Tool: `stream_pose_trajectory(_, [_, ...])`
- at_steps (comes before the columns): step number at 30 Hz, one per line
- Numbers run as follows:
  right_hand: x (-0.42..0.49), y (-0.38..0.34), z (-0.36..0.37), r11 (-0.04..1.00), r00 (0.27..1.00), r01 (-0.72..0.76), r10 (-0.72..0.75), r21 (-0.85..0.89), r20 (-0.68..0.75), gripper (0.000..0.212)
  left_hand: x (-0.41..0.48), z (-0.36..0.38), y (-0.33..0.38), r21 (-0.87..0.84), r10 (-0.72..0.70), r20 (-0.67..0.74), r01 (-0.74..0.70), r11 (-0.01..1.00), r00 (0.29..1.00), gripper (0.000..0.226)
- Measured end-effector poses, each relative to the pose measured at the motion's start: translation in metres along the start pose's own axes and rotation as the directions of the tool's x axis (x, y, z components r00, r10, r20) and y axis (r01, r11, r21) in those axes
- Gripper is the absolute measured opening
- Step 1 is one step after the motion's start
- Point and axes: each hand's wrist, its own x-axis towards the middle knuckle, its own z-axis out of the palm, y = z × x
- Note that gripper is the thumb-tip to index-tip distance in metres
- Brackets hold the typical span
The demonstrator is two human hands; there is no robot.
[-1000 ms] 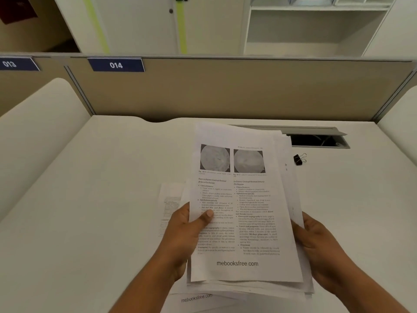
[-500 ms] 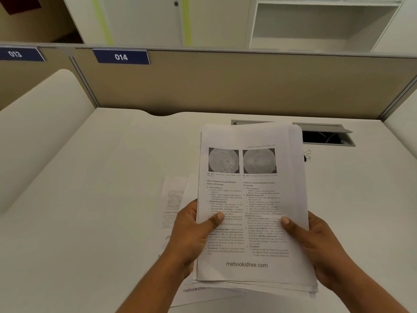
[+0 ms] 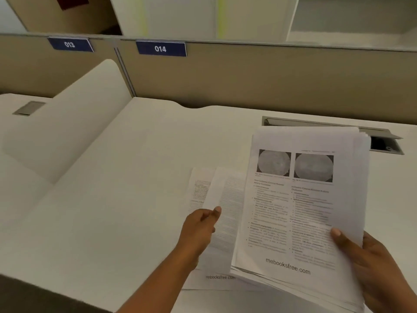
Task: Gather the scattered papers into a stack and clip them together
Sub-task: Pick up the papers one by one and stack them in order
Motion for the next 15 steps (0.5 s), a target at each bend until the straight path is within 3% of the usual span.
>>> stream_pose_trajectory(3, [-0.001, 0.003, -0.004, 1.000, 1.000, -0.002, 0.002, 0.007, -0.006, 0.022, 0.009, -0.005, -0.028, 0.394, 0.081, -0.103, -0.034, 0.918, 0.991, 0.057])
stream_pose_trajectory(5, [-0.003, 0.003, -0.006, 1.000, 1.000, -0.015, 0.015, 0.002, -0.010, 0.023, 0.011, -0.008, -0.044, 0.609, 0.168, -0.157, -0.039, 0.792, 0.973, 0.071])
stream_pose_trajectory(7, [-0.006, 0.002, -0.006, 1.000, 1.000, -0.021, 0.021, -0.022, -0.011, 0.044, 0.009, -0.007, -0.053, 0.747, 0.222, -0.162, -0.027, 0.665, 0.961, 0.079])
stream_pose_trajectory(10, [-0.010, 0.002, -0.003, 0.999, 0.999, -0.005, 0.003, -0.045, -0.049, 0.092, 0.006, -0.006, -0.062, 0.840, 0.240, -0.163, 0.007, 0.543, 0.957, 0.084])
stream_pose_trajectory(11, [-0.012, 0.001, -0.002, 0.999, 0.998, -0.003, 0.001, -0.041, -0.058, 0.093, 0.006, -0.006, -0.063, 0.852, 0.238, -0.163, 0.014, 0.523, 0.957, 0.085])
stream_pose_trajectory(13, [-0.015, 0.000, 0.000, 1.000, 0.999, -0.017, 0.016, -0.026, -0.037, 0.067, 0.007, -0.004, -0.064, 0.856, 0.232, -0.158, 0.016, 0.517, 0.960, 0.085])
stream_pose_trajectory(15, [-0.017, 0.000, 0.001, 1.000, 0.999, -0.026, 0.026, -0.011, -0.019, 0.066, 0.009, -0.003, -0.064, 0.826, 0.216, -0.158, 0.009, 0.564, 0.964, 0.084])
